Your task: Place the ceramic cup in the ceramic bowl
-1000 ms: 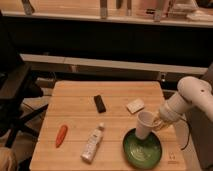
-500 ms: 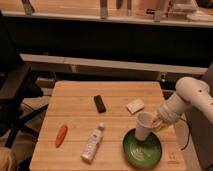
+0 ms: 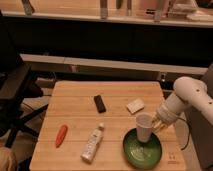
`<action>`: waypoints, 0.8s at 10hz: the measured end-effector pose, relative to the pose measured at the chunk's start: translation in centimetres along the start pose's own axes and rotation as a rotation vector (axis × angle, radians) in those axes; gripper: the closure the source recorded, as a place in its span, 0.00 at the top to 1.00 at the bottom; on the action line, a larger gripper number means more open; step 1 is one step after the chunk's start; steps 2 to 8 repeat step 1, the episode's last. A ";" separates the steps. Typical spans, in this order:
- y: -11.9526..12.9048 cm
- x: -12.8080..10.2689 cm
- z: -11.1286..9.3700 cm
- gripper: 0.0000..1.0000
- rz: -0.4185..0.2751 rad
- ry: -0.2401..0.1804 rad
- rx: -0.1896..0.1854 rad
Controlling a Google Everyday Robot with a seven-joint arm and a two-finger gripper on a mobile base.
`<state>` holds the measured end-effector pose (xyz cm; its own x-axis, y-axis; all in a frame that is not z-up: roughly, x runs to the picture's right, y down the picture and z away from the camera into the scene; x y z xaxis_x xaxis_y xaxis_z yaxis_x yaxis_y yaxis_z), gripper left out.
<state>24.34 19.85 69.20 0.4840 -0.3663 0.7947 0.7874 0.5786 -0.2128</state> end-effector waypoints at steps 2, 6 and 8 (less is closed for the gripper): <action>0.0 -0.1 0.1 0.69 -0.002 -0.002 -0.005; 0.0 -0.1 0.1 0.69 -0.002 -0.002 -0.005; 0.0 -0.1 0.1 0.69 -0.002 -0.002 -0.005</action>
